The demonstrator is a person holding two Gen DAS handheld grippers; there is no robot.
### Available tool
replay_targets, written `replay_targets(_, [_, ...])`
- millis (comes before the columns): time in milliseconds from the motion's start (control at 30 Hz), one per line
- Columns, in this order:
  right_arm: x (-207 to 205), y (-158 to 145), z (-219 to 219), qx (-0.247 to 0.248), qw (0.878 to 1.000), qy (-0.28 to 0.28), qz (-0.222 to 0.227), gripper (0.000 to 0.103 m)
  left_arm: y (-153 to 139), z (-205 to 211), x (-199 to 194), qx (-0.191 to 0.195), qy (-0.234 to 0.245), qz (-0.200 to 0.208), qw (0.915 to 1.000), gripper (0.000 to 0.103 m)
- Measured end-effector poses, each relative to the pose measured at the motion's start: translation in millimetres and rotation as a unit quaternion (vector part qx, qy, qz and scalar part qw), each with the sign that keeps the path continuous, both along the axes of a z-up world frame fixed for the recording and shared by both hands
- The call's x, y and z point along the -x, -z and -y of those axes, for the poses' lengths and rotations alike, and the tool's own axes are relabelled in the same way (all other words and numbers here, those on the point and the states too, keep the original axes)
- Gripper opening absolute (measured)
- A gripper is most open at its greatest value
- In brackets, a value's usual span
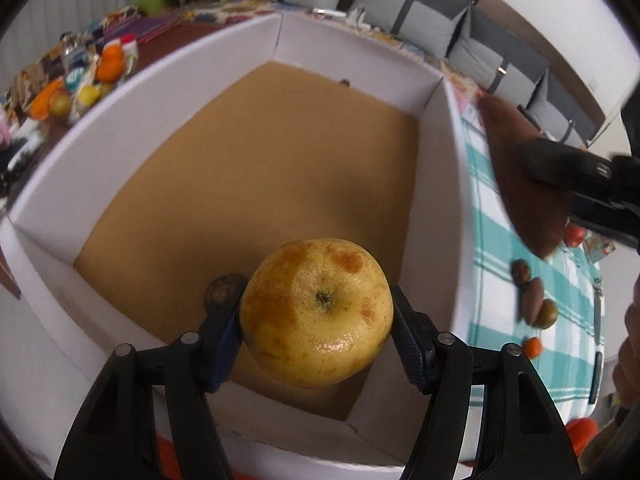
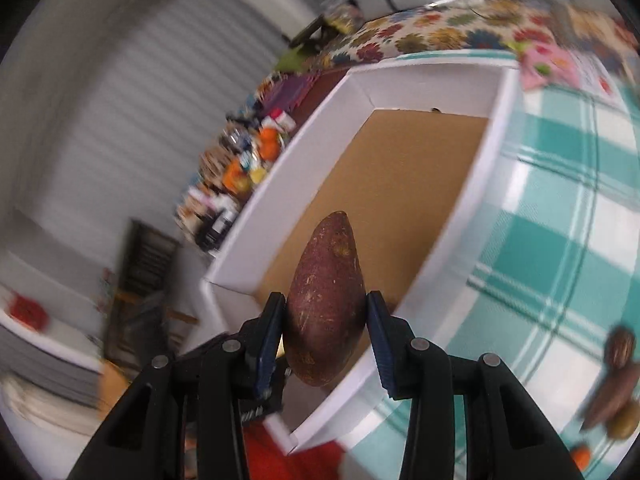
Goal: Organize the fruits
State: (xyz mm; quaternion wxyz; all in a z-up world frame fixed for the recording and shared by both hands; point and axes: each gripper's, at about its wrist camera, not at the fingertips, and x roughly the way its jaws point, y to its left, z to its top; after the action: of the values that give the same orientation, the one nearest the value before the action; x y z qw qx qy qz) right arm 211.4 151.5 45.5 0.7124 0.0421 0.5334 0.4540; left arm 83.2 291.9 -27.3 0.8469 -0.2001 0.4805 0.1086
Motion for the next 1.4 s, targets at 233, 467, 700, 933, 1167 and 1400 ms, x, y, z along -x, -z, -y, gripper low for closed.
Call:
replay_targets(233, [8.7, 38.1, -60.9, 0.129, 0.986, -0.036, 0.1, 0.042, 6.7, 10.3, -2.3, -0.029, 0.014, -0.01, 0.9994, 0.069])
replay_targets(467, [-9.0, 9.6, -27.1, 0.096, 0.986, 0.018, 0.132, 0.053, -26.7, 8.0, 4.8, -0.042, -0.005, 0.046, 0.998, 0.08])
replay_targets(700, [17.5, -27.6, 106.7, 0.099, 0.96, 0.106, 0.24, 0.084, -73.4, 72.8, 16.9, -0.046, 0.053, 0.135, 0.9884, 0.086])
replay_targets(933, [61.7, 6.3, 280.6, 0.168, 0.906, 0.257, 0.292, 0.095, -46.1, 183.4, 9.7, -0.039, 0.143, 0.158, 0.9763, 0.087])
replay_targets(1167, [98.7, 90.2, 378.7, 0.219, 0.88, 0.352, 0.233, 0.098, 39.6, 264.6, -1.8, -0.076, 0.219, 0.082, 0.9692, 0.087])
replay_targets(1400, [107.2, 123.7, 382.3, 0.232, 0.88, 0.341, 0.235, 0.098, 66.4, 280.7, -2.2, -0.1, 0.225, 0.066, 0.9668, 0.087])
